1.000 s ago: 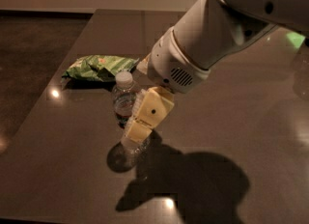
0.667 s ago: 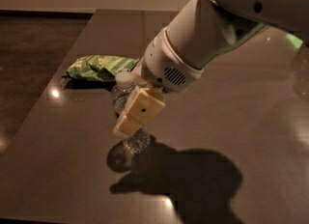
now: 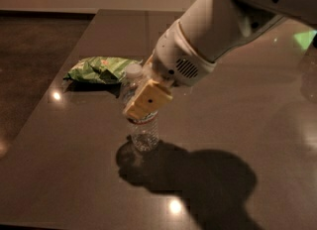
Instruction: Move water bottle near redbull can
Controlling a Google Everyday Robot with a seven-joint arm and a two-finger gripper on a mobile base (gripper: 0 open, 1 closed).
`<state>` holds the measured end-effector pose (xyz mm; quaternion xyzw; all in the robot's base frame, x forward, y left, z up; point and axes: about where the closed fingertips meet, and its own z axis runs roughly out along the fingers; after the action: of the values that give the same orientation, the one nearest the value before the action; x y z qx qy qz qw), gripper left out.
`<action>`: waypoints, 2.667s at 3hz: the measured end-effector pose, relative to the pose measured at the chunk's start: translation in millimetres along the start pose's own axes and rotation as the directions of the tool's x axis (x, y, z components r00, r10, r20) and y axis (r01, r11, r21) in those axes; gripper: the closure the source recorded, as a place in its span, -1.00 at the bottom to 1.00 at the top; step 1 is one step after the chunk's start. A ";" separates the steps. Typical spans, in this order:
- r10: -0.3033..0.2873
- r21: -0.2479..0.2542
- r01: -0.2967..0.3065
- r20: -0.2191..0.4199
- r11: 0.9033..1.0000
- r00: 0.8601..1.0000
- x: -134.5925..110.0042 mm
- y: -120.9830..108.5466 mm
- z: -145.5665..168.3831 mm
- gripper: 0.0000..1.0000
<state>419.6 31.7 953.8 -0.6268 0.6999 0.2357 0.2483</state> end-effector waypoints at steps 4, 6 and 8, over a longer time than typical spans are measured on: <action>0.098 0.085 -0.101 0.035 0.991 0.995 20.0 -44.1 -50.1 1.00; 0.216 0.237 -0.243 0.134 0.940 0.967 24.5 -111.3 -71.4 1.00; 0.230 0.348 -0.274 0.162 0.896 0.959 38.2 -171.8 -100.9 1.00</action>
Offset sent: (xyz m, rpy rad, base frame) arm 0.0571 -0.0787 0.0267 0.0221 -0.0020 -0.1372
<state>581.8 -79.8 1003.2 -0.4582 0.7912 0.1672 0.3689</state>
